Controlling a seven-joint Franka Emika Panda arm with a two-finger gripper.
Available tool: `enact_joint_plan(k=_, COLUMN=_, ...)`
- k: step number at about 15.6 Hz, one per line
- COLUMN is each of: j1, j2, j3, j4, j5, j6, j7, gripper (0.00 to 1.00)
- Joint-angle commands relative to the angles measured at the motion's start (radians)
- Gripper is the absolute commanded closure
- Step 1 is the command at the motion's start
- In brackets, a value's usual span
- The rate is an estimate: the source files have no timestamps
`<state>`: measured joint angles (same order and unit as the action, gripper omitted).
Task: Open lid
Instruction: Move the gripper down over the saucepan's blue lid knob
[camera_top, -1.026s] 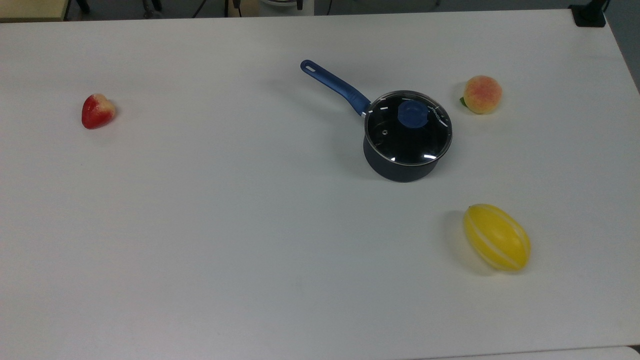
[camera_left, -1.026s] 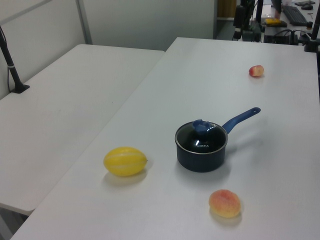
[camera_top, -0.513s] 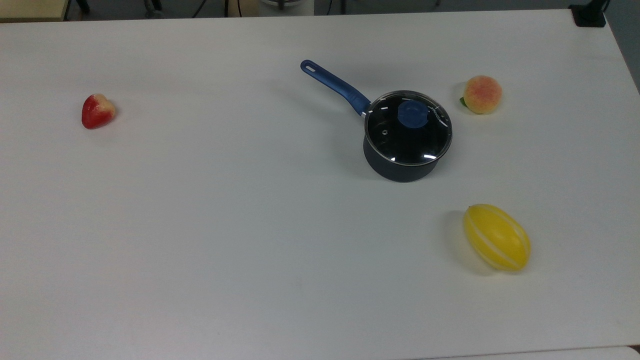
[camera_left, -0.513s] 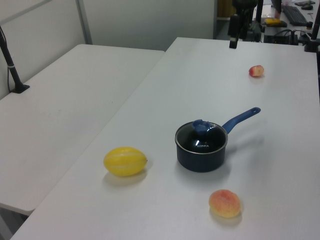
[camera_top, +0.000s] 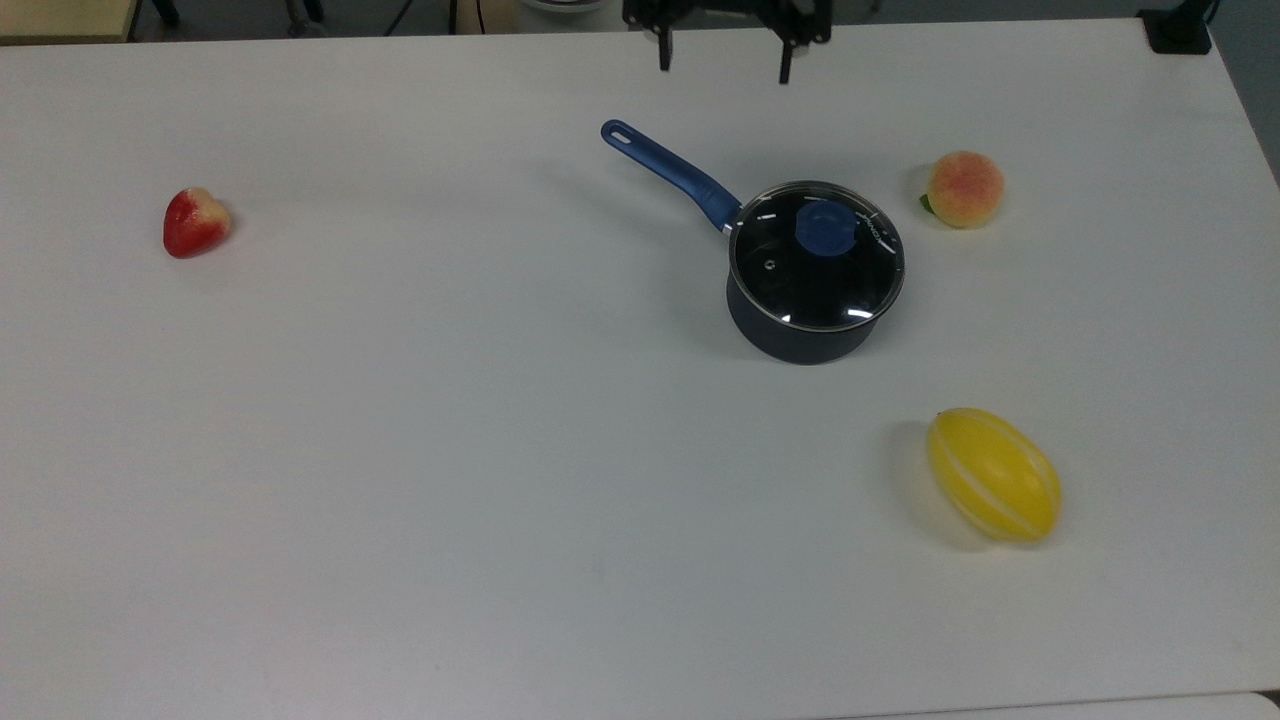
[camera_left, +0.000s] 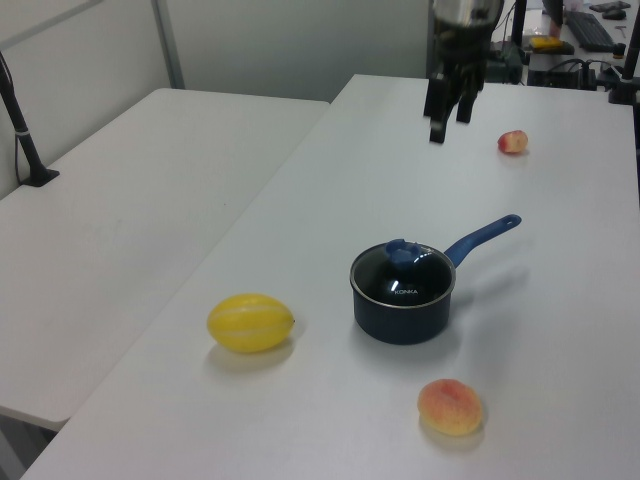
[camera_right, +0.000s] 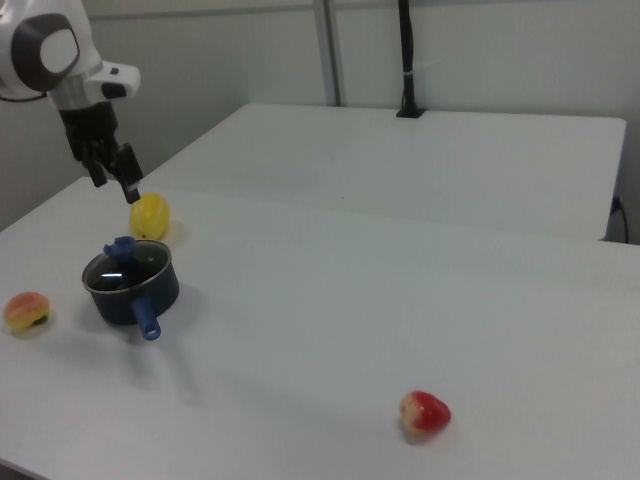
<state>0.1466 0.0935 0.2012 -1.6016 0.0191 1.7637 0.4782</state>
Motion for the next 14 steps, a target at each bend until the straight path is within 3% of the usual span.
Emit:
enact_joint_plan(k=1, j1=0.03, j2=0.055, j3=0.0, j4=-0.001, j5=-0.014, j6=0.083, j7=0.034, gripper=0.0)
enact_joint_plan(k=10, j1=0.099, j2=0.167, j3=0.001, j4=-0.009, j5=-0.027, j6=0.198, j7=0.039, gripper=0.0)
enact_joint_plan(k=14, j1=0.102, j2=0.204, j3=0.026, j4=-0.011, j5=-0.056, j6=0.23, j7=0.045, gripper=0.0)
